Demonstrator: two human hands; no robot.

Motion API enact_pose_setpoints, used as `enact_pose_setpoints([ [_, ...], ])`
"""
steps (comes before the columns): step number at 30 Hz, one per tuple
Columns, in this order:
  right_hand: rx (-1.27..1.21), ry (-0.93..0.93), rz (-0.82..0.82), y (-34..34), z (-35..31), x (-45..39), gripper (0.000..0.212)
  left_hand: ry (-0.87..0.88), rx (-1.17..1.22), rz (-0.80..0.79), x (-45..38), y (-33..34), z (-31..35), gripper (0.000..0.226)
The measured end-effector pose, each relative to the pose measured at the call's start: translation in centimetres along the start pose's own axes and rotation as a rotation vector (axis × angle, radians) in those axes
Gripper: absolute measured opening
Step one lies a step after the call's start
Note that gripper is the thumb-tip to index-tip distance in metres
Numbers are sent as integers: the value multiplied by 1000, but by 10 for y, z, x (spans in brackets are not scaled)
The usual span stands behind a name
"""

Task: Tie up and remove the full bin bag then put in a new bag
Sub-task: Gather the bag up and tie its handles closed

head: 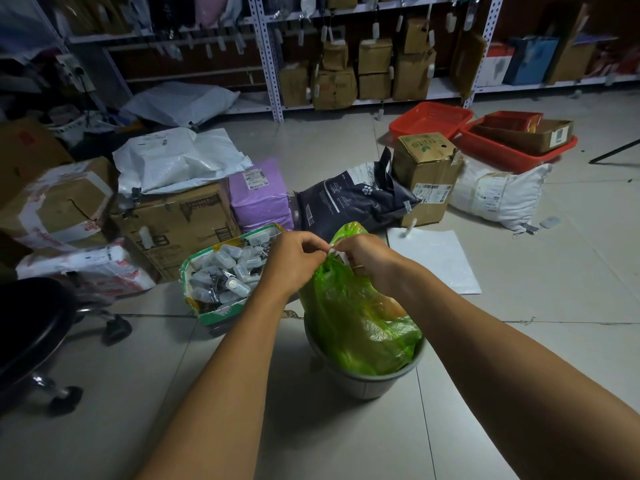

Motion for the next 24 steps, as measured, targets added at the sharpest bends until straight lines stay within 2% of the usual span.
enact_pose_setpoints([
  [4,-68,45,-33,0,1,-2,21,-26,63,-16,1,2,-2,6],
  [6,-86,18,-47,1,1,-1,11,-18,24,-13,0,4,-2,12],
  [8,-87,-16,-57,0,1,0,3,6,-29,-11,-2,4,0,7],
  [13,30,-279,-169,-4,-6,1,6,-42,75,-89,-1,1,-9,2],
  [18,106,-469,14,-19,-5,2,6,-135,164,-96,1,-7,-17,10],
  [24,472,-612,221,-30,-11,4,13,-203,164,-70,2,-7,-15,21],
])
Point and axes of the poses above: each hand's wrist, its own x-axis away from the middle knuckle, its own y-axis out of the palm, z = x × y, the point moved 6 cm from there along -x, towards the middle knuckle, and after that the axes turned 3 degrees about x, right-handed, at the moved point
